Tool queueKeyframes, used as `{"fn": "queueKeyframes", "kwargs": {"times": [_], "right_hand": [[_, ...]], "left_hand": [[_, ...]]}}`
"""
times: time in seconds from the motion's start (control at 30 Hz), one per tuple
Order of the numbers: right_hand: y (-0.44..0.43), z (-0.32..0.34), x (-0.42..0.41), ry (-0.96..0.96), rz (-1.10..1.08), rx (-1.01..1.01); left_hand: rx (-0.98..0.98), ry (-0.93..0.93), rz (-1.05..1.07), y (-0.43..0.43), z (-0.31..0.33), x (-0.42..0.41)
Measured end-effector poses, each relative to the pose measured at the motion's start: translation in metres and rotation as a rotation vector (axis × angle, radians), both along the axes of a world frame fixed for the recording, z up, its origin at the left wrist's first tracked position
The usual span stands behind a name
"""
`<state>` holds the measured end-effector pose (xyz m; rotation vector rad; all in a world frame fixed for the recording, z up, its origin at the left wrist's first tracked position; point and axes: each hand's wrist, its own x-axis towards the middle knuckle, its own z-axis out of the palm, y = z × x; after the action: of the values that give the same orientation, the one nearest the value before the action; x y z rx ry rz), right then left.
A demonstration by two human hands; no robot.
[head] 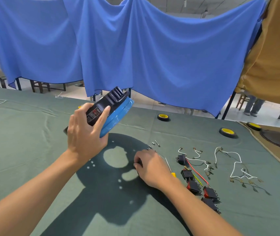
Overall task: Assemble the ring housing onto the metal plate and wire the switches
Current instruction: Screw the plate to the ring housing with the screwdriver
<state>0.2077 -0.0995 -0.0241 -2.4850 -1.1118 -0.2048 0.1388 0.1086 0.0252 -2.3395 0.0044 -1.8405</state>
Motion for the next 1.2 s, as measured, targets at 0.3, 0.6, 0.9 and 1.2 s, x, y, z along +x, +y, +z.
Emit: {"fn": "queueKeyframes", "kwargs": {"times": [0.3,0.6,0.9,1.2], "right_hand": [[-0.006,-0.001,0.004,0.061,-0.069,0.051],[-0.018,-0.005,0.007,-0.002,-0.186,-0.001],[-0.022,-0.002,0.004,-0.150,-0.261,-0.078],[-0.020,0.000,0.002,-0.194,-0.340,-0.021]], "left_hand": [[0.196,0.227,-0.002,0.003,-0.024,0.001],[0.346,0.346,-0.133,-0.010,-0.052,0.006],[0.351,0.415,-0.158,0.011,-0.058,-0.002],[0.313,0.235,-0.192,-0.006,-0.049,0.000]]}}
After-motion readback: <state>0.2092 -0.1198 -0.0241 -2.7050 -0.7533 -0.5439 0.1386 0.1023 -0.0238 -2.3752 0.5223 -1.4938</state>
